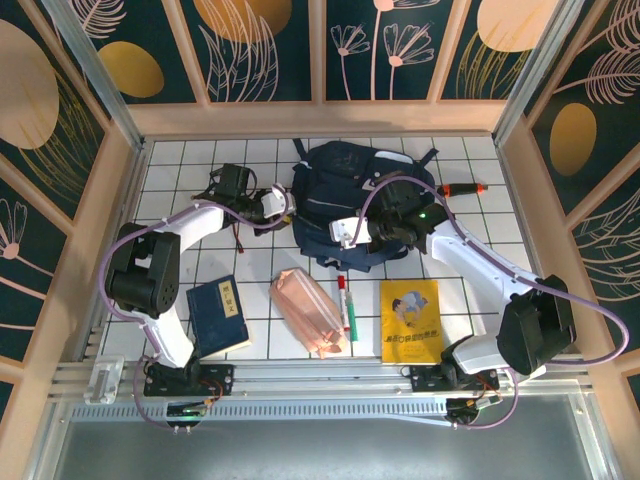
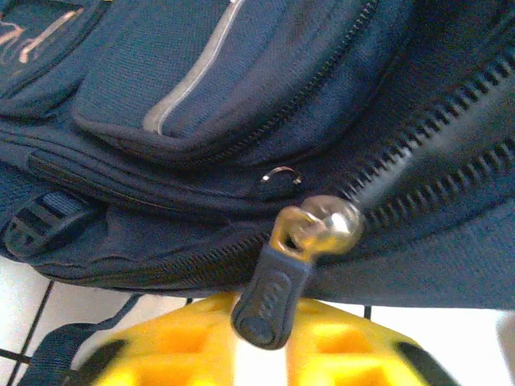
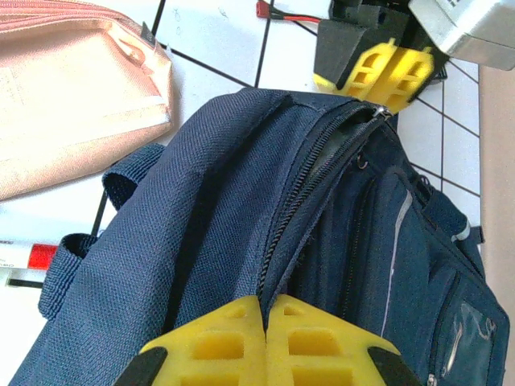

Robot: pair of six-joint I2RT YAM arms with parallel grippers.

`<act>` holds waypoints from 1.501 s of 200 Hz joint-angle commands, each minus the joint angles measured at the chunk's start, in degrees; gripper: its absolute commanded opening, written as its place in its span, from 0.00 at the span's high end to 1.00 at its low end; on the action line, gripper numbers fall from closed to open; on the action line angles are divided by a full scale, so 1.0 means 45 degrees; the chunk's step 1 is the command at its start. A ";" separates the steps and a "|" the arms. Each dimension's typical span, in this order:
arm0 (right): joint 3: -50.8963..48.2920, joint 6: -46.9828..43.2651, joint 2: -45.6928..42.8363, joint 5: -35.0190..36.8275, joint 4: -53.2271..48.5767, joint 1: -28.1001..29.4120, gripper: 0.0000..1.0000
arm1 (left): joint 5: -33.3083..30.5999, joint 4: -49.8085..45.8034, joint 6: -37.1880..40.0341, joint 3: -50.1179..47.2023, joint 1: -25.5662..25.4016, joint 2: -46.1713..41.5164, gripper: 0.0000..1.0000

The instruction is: Pack books, pencil case, and school supplies into a backpack

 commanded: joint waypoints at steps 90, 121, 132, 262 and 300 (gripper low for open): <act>-0.0261 -0.0012 -0.0693 0.0089 0.0656 0.0060 1.00 | 0.1211 -0.0926 0.0896 0.0253 -0.0137 -0.0440 0.86; -0.0582 -0.0050 -0.0864 0.0357 0.0820 0.0050 1.00 | 0.0236 -0.0955 0.1235 0.0074 -0.0151 -0.0524 1.00; -0.0694 -0.0071 -0.0953 0.0388 0.0864 0.0079 1.00 | -0.0672 -0.0681 0.0733 0.0094 -0.0157 -0.0484 1.00; -0.1775 -0.0787 -0.2032 0.1042 0.1105 0.1743 1.00 | -0.6700 0.2271 -0.1570 0.2353 0.0184 0.2397 1.00; -0.1834 -0.1363 -0.2346 0.1357 0.1254 0.2214 1.00 | -0.6743 0.2781 -0.2333 0.3626 0.0199 0.3745 1.00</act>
